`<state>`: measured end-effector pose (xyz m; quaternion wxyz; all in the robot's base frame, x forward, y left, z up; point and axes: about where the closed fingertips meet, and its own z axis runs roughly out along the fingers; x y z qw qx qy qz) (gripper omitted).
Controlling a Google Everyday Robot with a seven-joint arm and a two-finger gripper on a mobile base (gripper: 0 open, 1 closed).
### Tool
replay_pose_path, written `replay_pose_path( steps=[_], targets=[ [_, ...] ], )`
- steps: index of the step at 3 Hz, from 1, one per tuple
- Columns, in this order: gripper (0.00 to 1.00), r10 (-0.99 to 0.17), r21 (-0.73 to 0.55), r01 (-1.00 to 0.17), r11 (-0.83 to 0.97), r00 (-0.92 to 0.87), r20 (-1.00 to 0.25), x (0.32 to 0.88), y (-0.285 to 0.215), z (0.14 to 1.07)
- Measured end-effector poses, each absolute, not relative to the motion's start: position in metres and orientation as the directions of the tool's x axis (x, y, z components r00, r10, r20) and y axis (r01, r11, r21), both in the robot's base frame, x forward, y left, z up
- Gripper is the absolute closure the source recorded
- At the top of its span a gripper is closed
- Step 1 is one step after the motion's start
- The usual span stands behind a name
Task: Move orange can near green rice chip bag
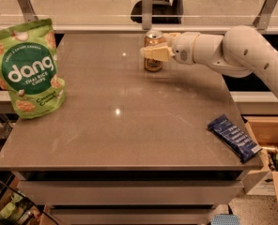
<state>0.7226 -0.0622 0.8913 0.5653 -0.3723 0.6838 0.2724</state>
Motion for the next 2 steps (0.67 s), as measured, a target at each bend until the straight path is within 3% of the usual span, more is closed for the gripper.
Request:
replay_pose_path(
  steps=[2],
  targets=[
    [0.86, -0.201, -0.047, -0.822, 0.568, -0.083, -0.976, 0.7224, -0.0566, 0.8906]
  ],
)
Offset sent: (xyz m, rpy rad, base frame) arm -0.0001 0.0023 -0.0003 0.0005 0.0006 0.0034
